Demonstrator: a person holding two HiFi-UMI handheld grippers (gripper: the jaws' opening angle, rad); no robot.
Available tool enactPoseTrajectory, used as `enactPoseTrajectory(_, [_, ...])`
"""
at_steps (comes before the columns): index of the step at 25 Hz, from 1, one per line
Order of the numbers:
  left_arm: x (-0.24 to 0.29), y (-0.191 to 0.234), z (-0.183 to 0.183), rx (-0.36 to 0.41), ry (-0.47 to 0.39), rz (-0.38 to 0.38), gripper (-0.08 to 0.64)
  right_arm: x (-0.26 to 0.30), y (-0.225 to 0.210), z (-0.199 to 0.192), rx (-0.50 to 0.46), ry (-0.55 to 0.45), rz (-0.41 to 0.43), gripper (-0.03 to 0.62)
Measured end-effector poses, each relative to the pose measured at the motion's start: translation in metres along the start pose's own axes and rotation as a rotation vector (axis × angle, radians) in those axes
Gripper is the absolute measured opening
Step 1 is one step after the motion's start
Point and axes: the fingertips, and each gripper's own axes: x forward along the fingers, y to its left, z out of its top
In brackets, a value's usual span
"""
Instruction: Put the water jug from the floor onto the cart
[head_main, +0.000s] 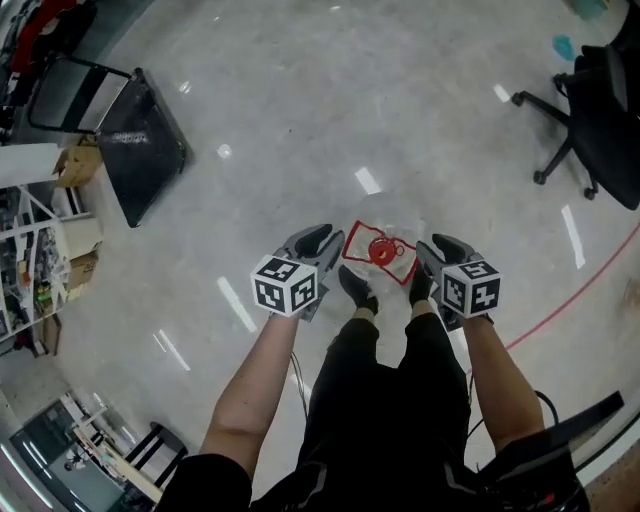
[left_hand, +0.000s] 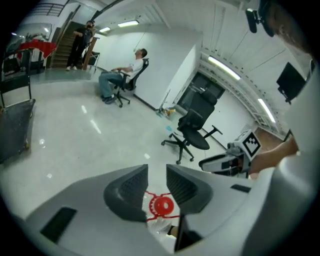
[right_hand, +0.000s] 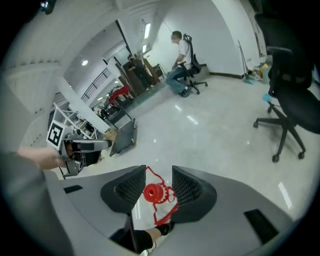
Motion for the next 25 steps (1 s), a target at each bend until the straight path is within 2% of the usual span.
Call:
enactPoseTrajectory(3, [0.039, 0.024, -0.048, -0.029, 0.09, 0.012, 0.12, 0.031, -0.023, -0.051, 0.067, 0.068, -0.014, 0.166])
enactPoseTrajectory(7, [0.073, 0.039, -0.109, -0.04, 0.224, 0.004, 0.187, 0.054, -0.037, -0.1, 0.179, 0.088, -0.003, 0.206])
enactPoseTrajectory(12, [0.095, 0.048, -0.149, -0.088, 0.292, 0.005, 0.202, 0.076, -0.039, -0.137, 0.218, 0.131, 0.005, 0.207])
enactPoseTrajectory(15, [0.102, 0.049, -0.165, -0.09, 0.321, -0.004, 0.202, 0.085, -0.038, -0.149, 0.236, 0.138, 0.0, 0.207])
enactPoseTrajectory(22, [0.112, 0.053, -0.178, -0.101, 0.332, 0.004, 0.202, 0.096, -0.04, -0.156, 0.259, 0.147, 0.001, 0.204])
enactPoseTrajectory(23, [0.112, 0.053, -0.181, -0.098, 0.341, 0.007, 0.201, 0.097, -0.04, -0.158, 0.268, 0.152, 0.004, 0.189])
enactPoseTrajectory(24, [0.112, 0.054, -0.185, -0.104, 0.352, 0.012, 0.191, 0.098, -0.04, -0.159, 0.286, 0.153, 0.009, 0.132])
enactPoseTrajectory(25, [0.112, 0.055, -0.188, -0.12, 0.362, 0.015, 0.129, 0.098, -0.04, -0.159, 0.311, 0.149, 0.018, 0.123])
